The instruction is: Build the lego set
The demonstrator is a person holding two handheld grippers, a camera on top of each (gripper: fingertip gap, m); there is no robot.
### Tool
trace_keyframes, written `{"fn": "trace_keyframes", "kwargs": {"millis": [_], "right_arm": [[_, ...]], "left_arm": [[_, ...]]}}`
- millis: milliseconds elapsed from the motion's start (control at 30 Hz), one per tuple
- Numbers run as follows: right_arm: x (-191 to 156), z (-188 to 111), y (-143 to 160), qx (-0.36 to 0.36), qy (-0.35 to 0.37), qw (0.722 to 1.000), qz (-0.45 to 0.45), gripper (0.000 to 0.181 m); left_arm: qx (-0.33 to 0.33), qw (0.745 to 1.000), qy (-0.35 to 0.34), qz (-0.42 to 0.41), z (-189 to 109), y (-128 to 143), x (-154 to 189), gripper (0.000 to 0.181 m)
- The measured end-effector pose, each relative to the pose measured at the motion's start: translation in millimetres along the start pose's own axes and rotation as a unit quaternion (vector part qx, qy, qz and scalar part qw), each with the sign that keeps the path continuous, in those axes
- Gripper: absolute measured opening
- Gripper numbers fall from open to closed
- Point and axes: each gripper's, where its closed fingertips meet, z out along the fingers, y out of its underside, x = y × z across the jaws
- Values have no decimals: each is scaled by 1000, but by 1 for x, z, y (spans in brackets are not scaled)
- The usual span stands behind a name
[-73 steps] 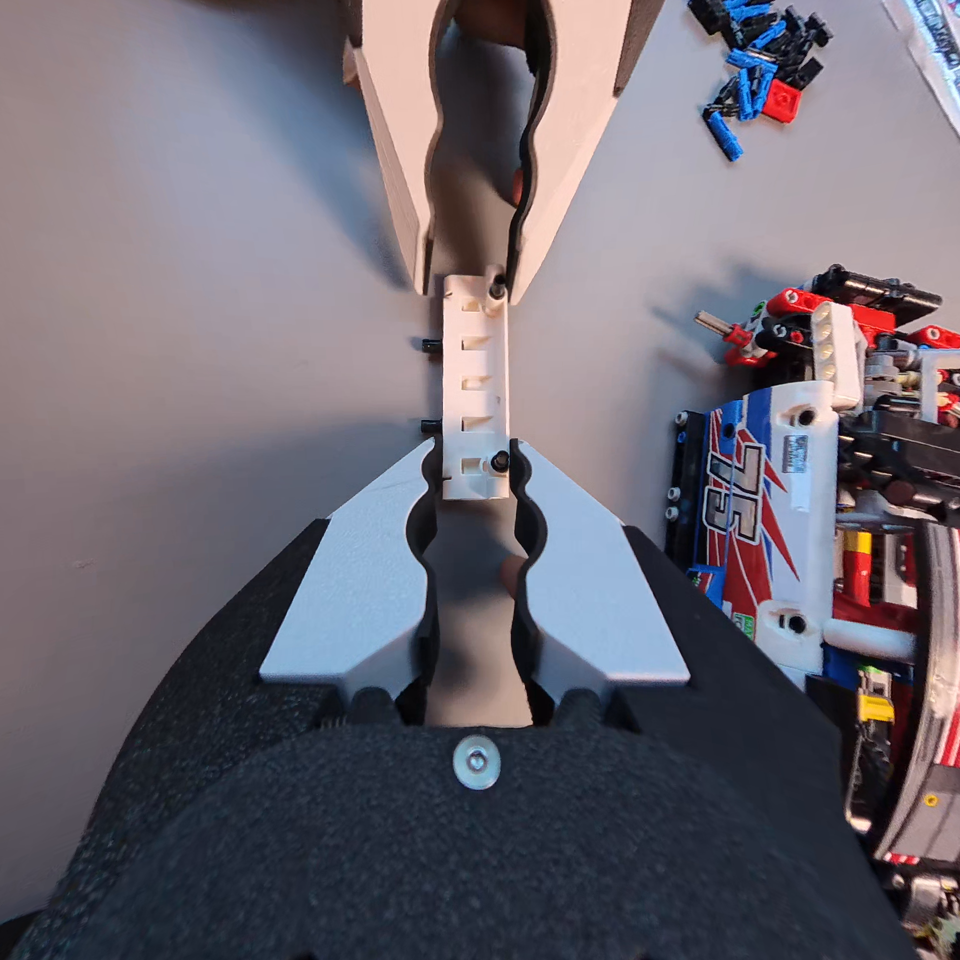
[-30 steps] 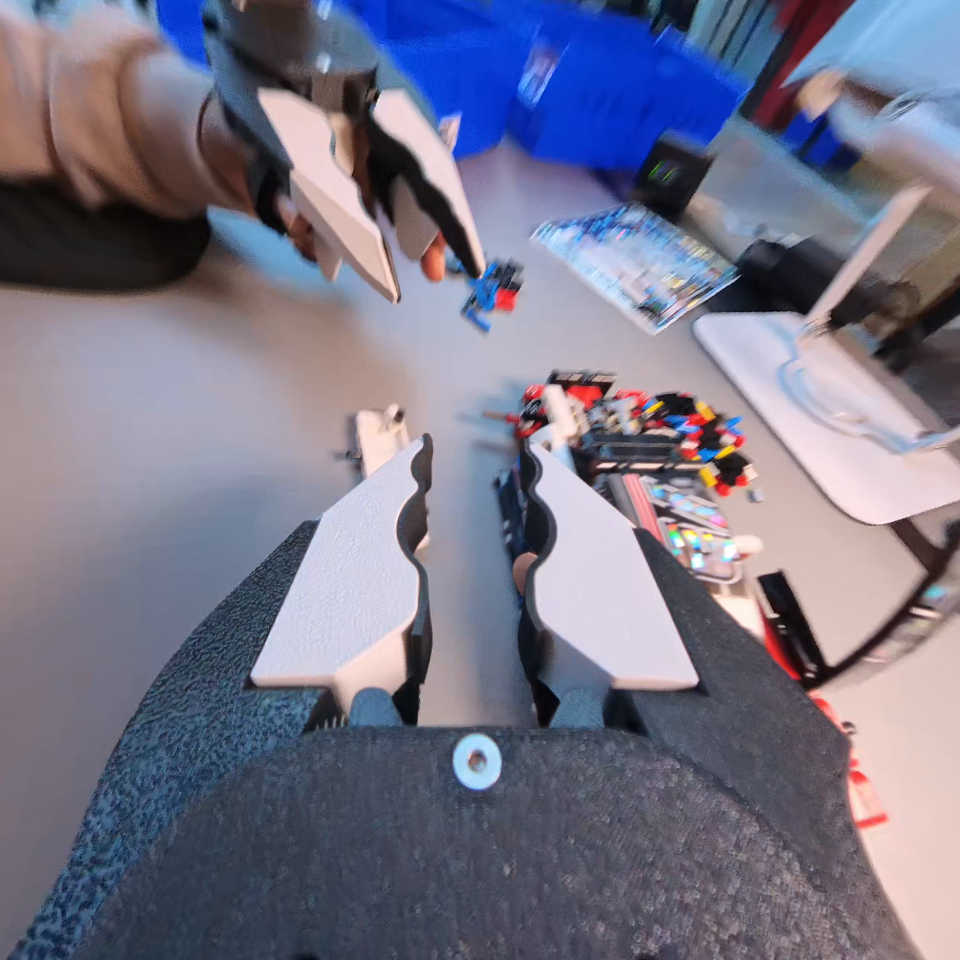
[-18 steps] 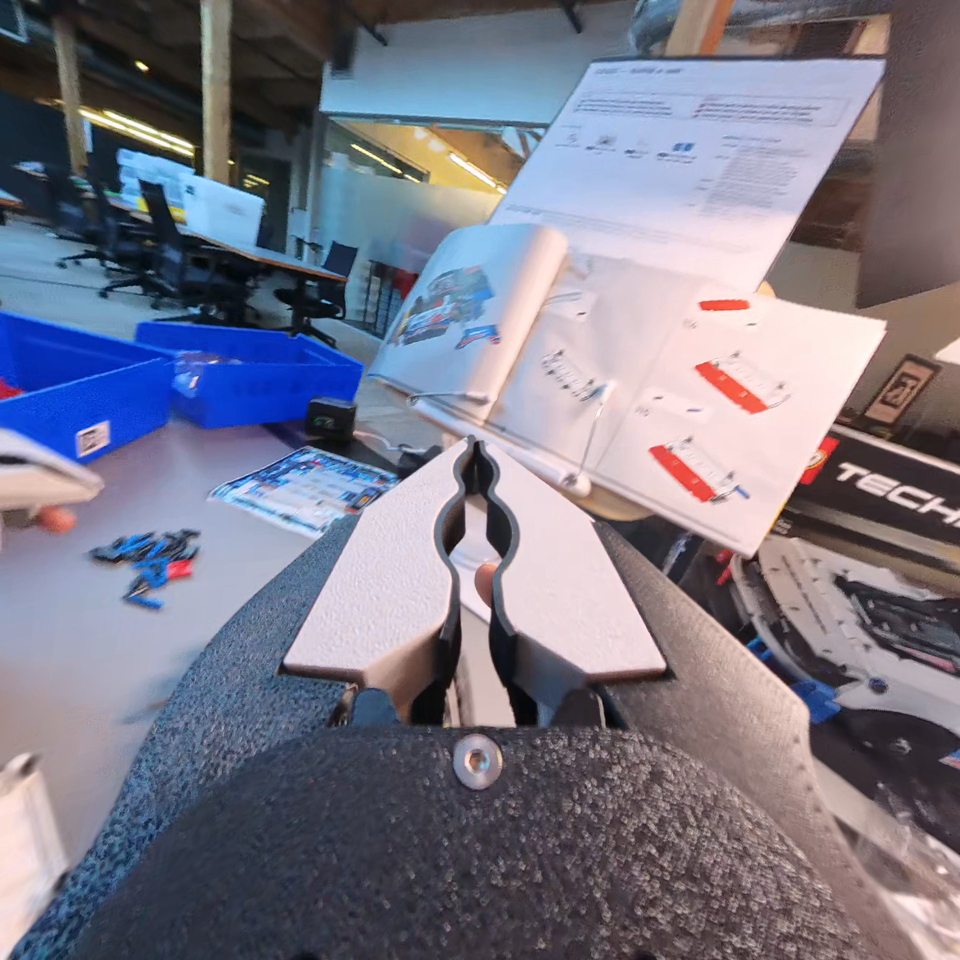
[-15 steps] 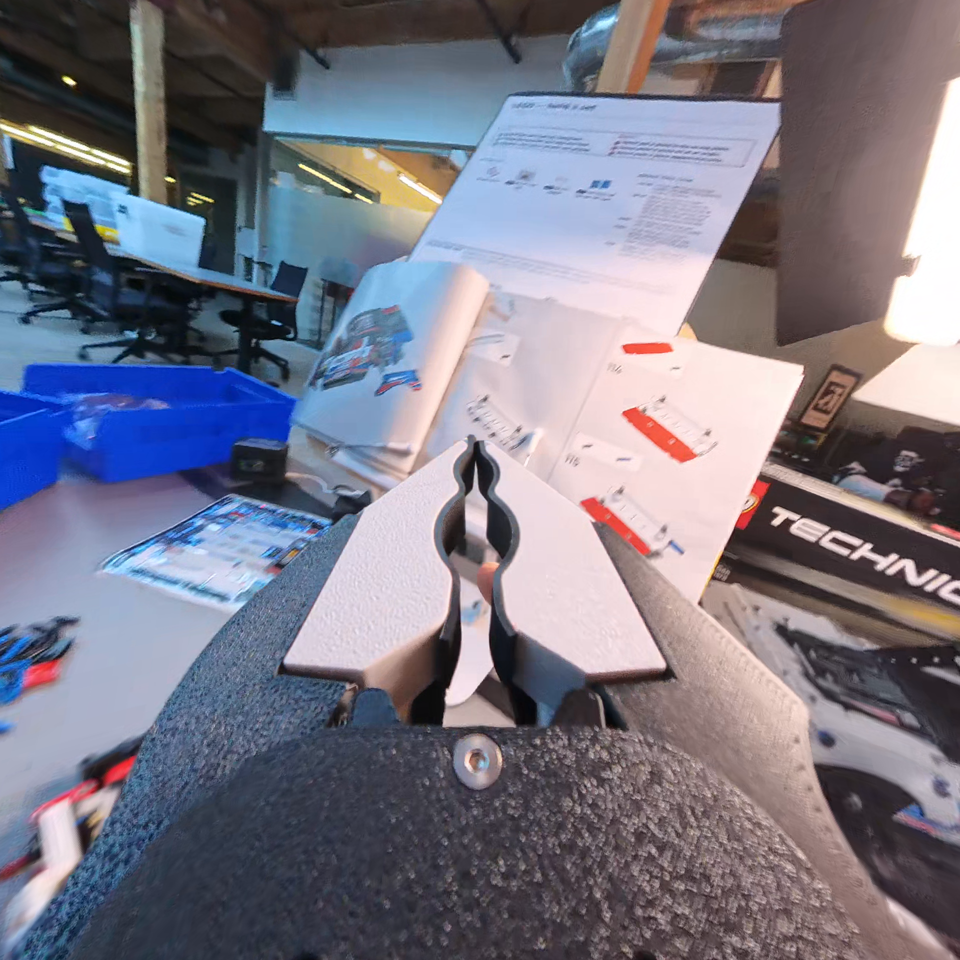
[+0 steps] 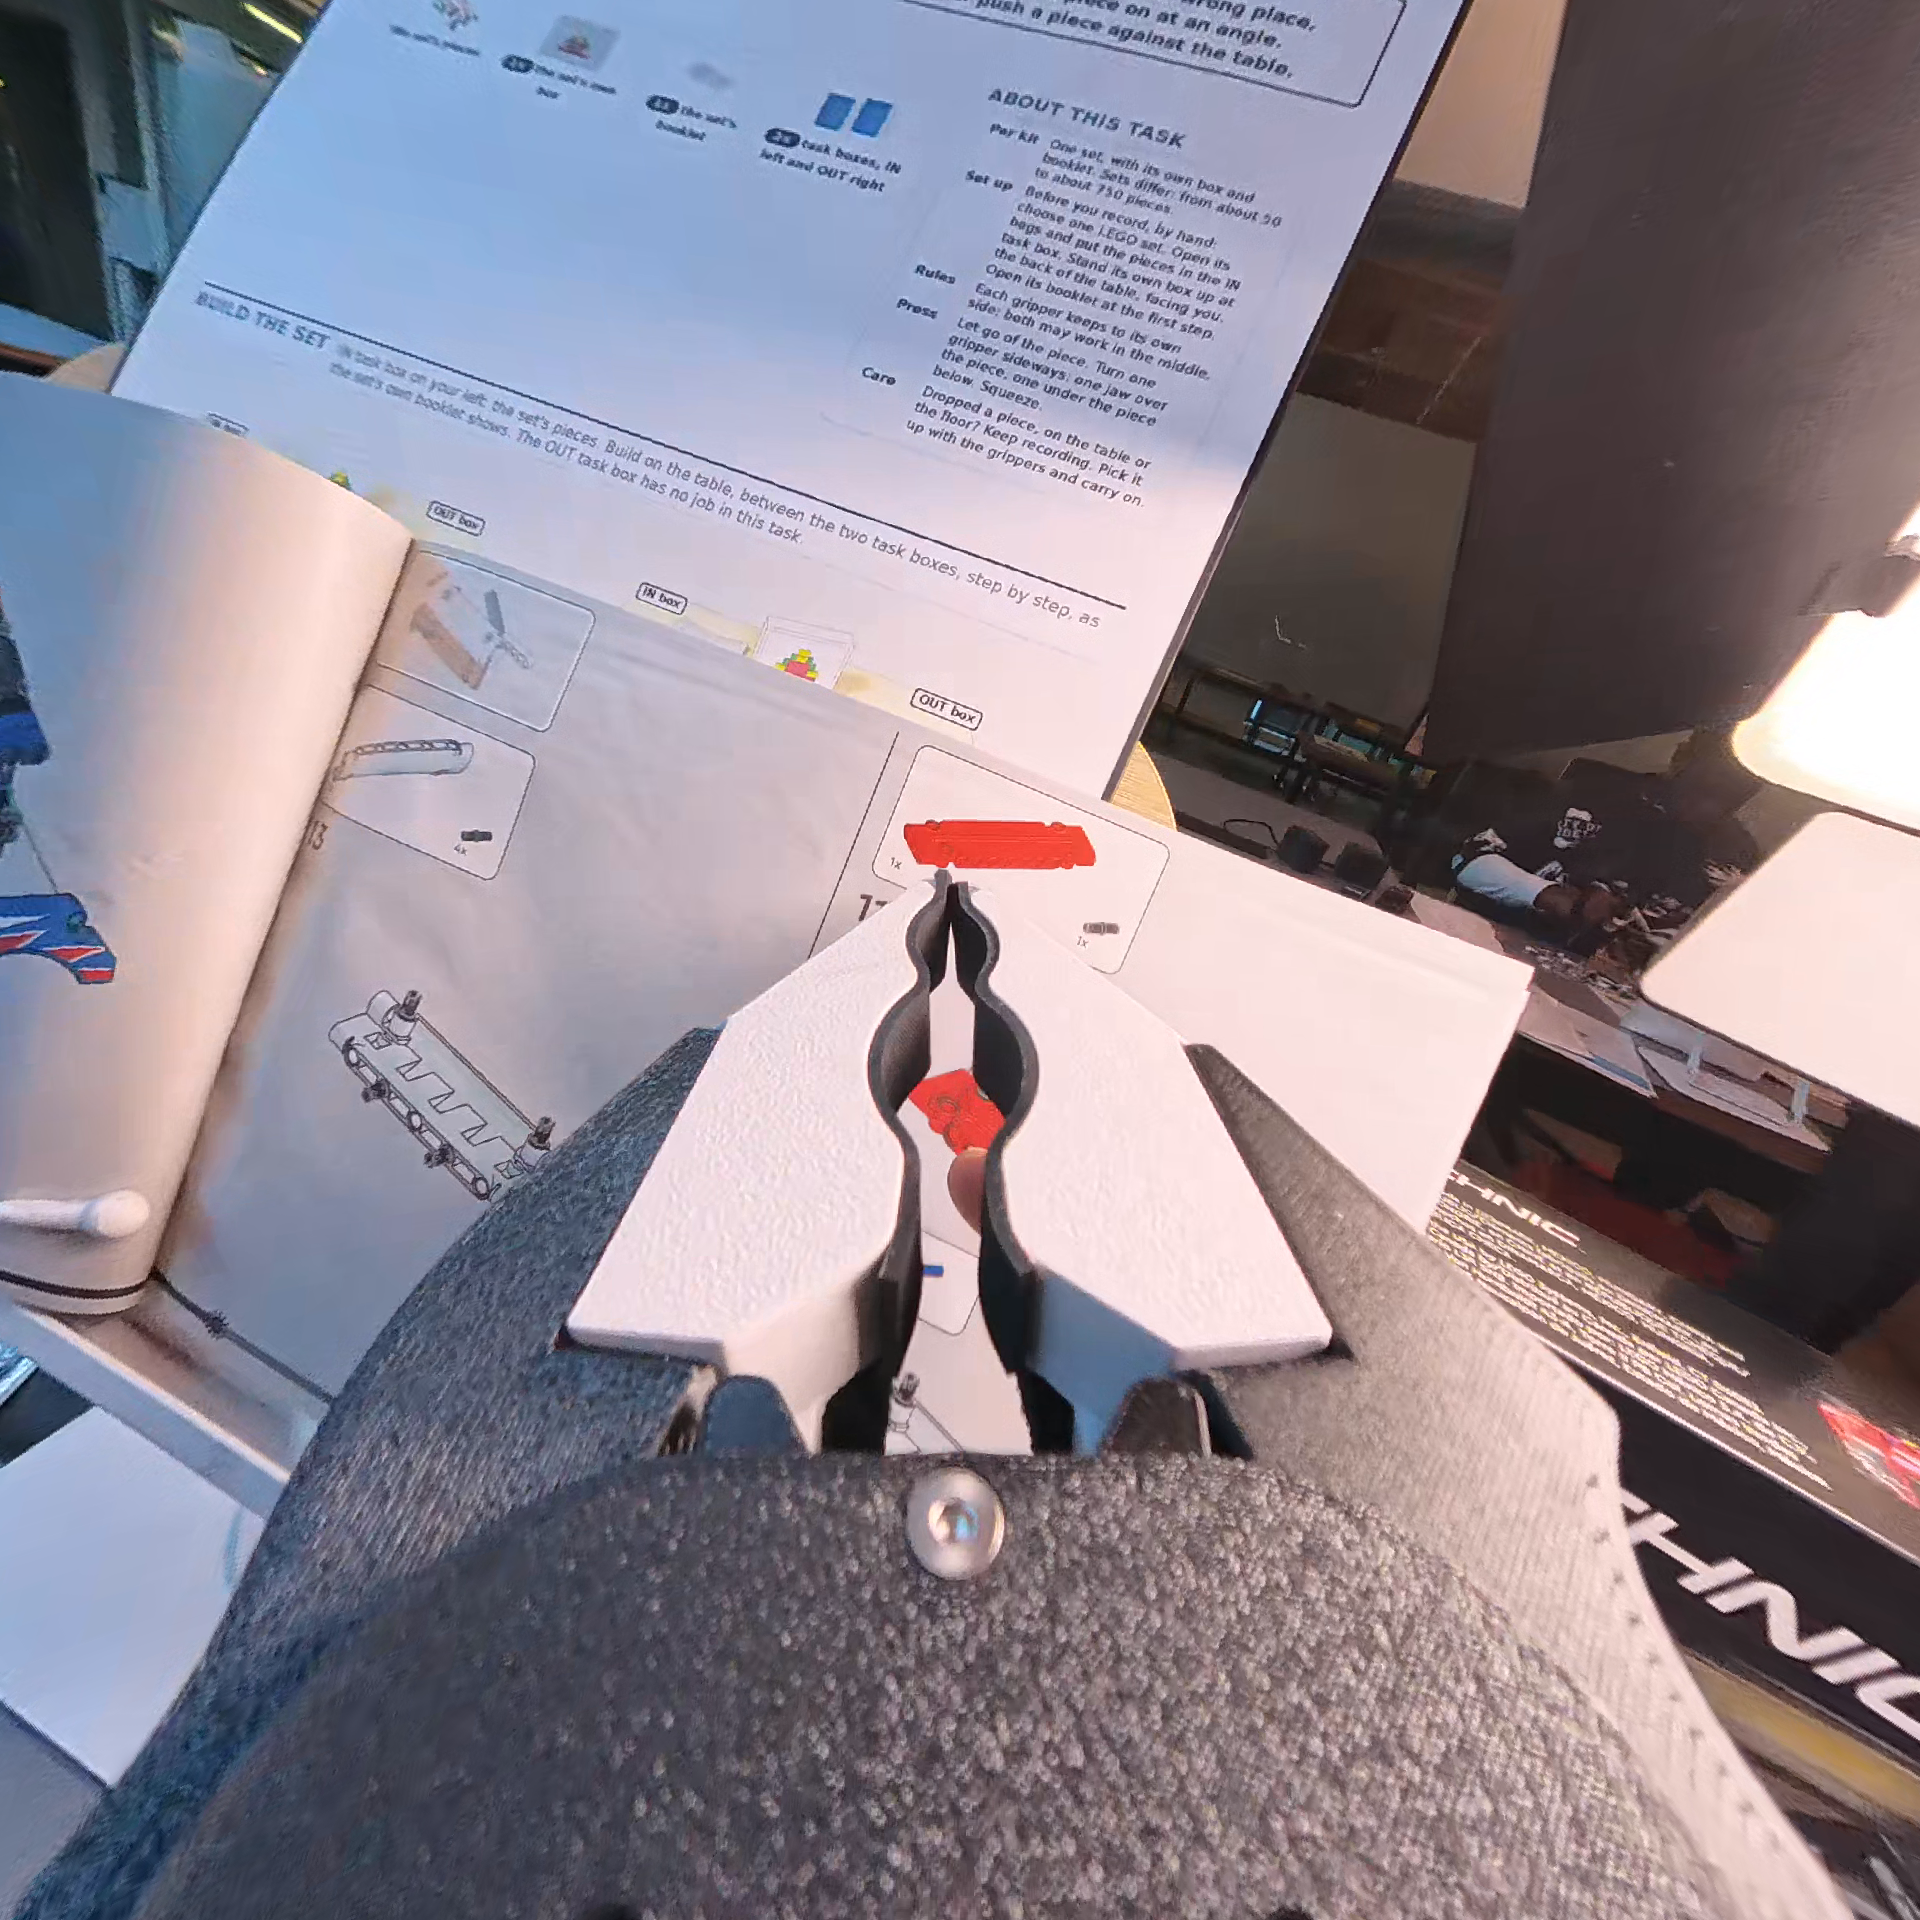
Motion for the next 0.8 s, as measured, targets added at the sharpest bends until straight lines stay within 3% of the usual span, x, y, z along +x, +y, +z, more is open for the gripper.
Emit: {"fn": "trace_keyframes", "kwargs": {"millis": [433,667,800], "right_arm": [[30,-9,20,-21,24,999,21,0],[29,-12,19,-20,14,1000,19,0],[10,-38,5,8,-16,1000,12,0]], "left_arm": [[-11,1000,9,-6,2,5,2,0],[-16,1000,5,-3,4,7,1,0],[-17,1000,-4,0,3,7,-1,0]]}}
